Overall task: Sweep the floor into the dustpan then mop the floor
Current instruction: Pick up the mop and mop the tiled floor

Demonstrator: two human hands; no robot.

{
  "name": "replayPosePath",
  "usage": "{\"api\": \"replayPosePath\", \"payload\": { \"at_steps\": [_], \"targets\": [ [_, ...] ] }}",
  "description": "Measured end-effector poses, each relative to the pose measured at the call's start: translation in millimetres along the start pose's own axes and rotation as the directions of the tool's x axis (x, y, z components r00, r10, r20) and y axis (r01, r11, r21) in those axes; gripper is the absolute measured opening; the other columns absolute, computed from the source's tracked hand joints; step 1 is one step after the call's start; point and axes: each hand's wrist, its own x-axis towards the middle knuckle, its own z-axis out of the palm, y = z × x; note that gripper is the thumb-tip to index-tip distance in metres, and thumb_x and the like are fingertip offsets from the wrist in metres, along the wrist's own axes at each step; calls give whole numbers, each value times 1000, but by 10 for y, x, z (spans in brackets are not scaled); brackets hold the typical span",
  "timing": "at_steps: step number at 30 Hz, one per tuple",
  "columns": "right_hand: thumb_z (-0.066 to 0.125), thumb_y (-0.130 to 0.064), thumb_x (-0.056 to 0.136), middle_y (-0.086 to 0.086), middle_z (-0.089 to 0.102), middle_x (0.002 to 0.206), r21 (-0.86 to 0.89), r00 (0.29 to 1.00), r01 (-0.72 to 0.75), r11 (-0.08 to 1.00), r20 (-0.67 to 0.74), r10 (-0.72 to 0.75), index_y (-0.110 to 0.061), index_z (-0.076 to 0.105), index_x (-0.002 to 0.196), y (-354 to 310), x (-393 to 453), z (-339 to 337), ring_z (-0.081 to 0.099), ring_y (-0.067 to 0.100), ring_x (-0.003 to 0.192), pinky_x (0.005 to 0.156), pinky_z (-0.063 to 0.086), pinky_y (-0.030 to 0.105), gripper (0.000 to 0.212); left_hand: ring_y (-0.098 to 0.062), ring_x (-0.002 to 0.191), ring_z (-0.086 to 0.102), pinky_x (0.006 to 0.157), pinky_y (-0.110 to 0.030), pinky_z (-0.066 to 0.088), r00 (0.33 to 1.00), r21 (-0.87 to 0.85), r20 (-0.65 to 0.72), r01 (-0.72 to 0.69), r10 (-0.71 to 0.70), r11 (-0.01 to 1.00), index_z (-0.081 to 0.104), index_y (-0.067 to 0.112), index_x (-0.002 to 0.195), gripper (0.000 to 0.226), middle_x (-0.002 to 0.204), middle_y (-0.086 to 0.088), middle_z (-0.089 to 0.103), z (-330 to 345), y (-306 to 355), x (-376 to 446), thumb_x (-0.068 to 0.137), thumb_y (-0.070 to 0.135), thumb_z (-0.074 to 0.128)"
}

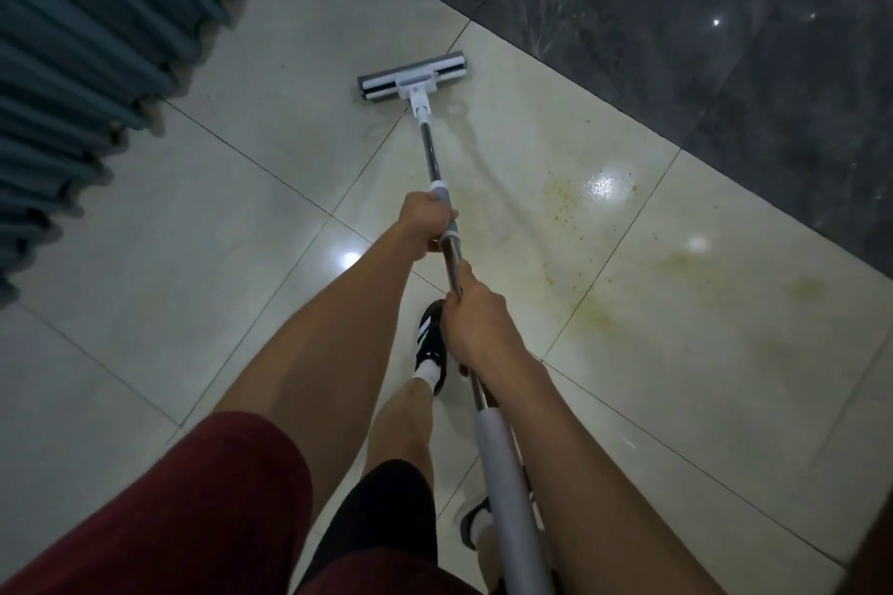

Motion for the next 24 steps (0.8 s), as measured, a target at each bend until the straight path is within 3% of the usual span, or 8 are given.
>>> {"api": "replayPosePath", "payload": {
  "at_steps": [6,11,15,20,24],
  "targets": [
    [35,-22,104,9,62,93,-4,999,39,999,32,-39,-31,24,153,834,-702,29,64,25,74,68,60,43,51,-29,70,67,57,-40,59,1000,-28,-23,5,-6,1000,63,-1,102,10,89,-16,64,457,-762,-633,95,7,66],
    [37,-21,104,11,64,98,-20,997,50,999,58,-48,-25,31,151,1400,-1221,60,65,26,75,66,60,38,48,-28,70,65,59,-40,59,1000,-70,-10,18,-19,997,64,-2,104,12,93,-19,63,745,-1292,-1136,94,4,67],
    [36,-23,104,11,62,94,39,997,20,999,76,-23,-29,30,151,1673,-1570,201,65,27,66,49,58,36,47,-28,73,67,55,-39,58,999,-77,14,46,-45,996,63,-1,112,20,99,-19,64,812,-1634,-1429,93,5,68],
    [36,-24,105,12,65,98,12,998,2,1000,61,-3,-31,24,155,1893,-1877,529,64,25,75,63,55,34,52,-31,79,68,53,-38,57,997,-52,43,69,-66,996,61,3,117,24,106,-19,64,765,-2033,-1704,94,8,67],
    [35,-25,106,13,63,103,34,997,-32,999,72,30,-32,19,157,1915,-2056,827,61,23,77,64,46,29,54,-31,81,66,57,-39,57,997,-32,59,45,-43,998,63,7,103,10,109,-19,64,631,-2310,-1795,94,10,68]
  ]
}}
